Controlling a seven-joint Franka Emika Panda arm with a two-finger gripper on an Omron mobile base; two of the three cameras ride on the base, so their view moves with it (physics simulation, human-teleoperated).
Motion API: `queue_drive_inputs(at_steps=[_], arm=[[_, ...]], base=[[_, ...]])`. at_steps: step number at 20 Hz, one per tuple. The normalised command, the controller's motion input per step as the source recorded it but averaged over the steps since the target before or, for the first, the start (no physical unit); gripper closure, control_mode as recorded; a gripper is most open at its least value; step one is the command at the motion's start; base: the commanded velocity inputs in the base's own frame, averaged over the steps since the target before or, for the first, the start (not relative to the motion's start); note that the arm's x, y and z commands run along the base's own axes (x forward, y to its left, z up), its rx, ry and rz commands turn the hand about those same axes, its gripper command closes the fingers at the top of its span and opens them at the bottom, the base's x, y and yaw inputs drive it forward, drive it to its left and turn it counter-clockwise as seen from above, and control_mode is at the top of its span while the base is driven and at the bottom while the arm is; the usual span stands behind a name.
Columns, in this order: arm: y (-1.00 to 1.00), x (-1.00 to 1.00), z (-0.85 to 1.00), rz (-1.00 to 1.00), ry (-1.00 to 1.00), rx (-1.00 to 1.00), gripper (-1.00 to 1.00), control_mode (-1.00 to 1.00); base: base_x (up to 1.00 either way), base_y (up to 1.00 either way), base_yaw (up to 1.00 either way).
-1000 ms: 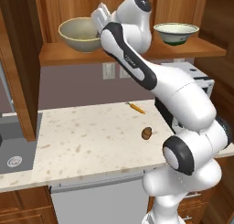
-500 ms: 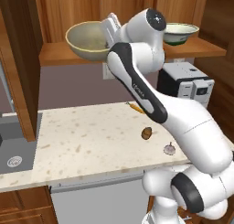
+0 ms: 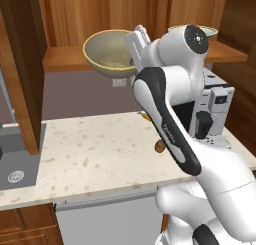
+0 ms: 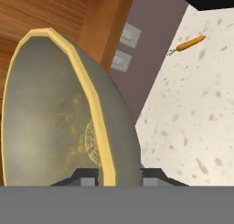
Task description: Pick both bowls and place them on the counter. Then place the potato in one bowl and place the garlic in the other bowl.
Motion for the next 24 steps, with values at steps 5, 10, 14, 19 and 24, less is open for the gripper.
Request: queue_drive_inputs(at_steps=[5,10,14,19,24], arm=[[-0.28,-0.73,-0.05,0.00,0.00,0.01,1.00,-1.00],[-0.18,-0.40,-0.38,-0.02,0.10,0.00,1.00,-1.00],[-0.14,-0.26,-0.53,-0.02,0.09,0.00,1.00,-1.00],[-0.15,-0.10,-0.60,-0.01,0.13,0.00,1.00,-1.00],[-0.02,0.02,-0.66,0.00,0.09,0.00,1.00,-1.00]], base=[[0.00,0.00,0.00],[0.00,0.00,0.00],[0.00,0.00,0.00],[0.00,0.00,0.00],[0.00,0.00,0.00]])
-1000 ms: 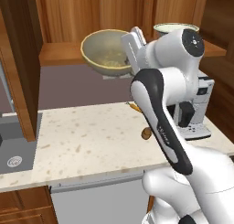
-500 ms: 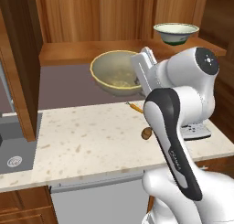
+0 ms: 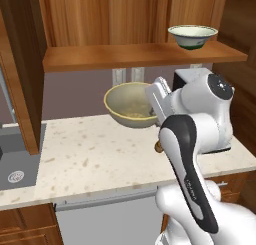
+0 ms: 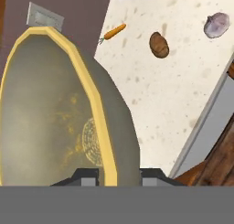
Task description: Pick both bowls and place them on the counter. Then place the potato in one bowl and place the garlic in the other bowl.
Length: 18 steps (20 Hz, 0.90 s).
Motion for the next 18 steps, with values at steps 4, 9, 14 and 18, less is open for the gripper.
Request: queue_drive_inputs(at_steps=[4,9,14,18], arm=[[0.00,0.15,-0.64,0.00,0.11,0.01,1.00,-1.00],[0.02,0.37,-0.57,0.00,0.02,0.04,1.00,-1.00],[0.02,0.60,-0.52,0.00,0.02,0.01,1.00,-1.00],[0.00,0.57,-0.47,0.00,0.09,0.00,1.00,-1.00]], base=[[0.00,0.00,0.00],[0.00,0.00,0.00],[0.00,0.00,0.00],[0.00,0.00,0.00]])
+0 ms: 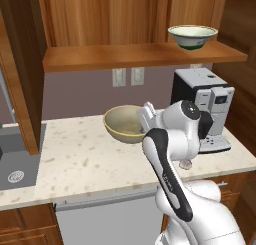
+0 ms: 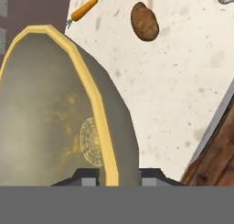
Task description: Pick both bowls and place them on the counter. Then place the potato in one bowl and place the garlic in the other bowl.
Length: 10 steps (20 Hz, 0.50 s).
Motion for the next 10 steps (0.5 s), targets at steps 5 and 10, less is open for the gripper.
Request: queue_drive_inputs(at_steps=[5,10], arm=[[0.00,0.50,-0.48,0.00,0.11,0.00,1.00,-1.00],[-0.03,0.31,-0.55,0.00,0.17,0.00,1.00,-1.00]], base=[[0.00,0.00,0.00],[0.00,0.00,0.00]])
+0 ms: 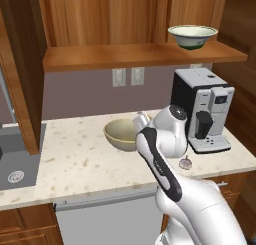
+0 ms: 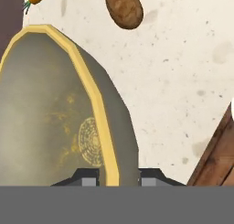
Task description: Pick both bowls and place them on the counter. Then place the potato in one bowl and place the garlic in the other bowl.
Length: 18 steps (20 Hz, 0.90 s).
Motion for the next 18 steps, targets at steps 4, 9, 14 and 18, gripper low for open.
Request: queue_drive_inputs(at_steps=[4,9,14,18], arm=[[0.00,0.41,-0.42,0.00,0.09,0.00,1.00,-1.00],[0.00,0.42,-0.39,0.00,0.00,0.00,1.00,-1.00],[0.00,0.45,-0.40,0.00,0.02,0.00,1.00,-1.00],[0.00,0.48,-0.36,0.00,0.00,0.00,1.00,-1.00]], base=[[0.00,0.00,0.00],[0.00,0.00,0.00],[0.00,0.00,0.00],[0.00,0.00,0.00]])
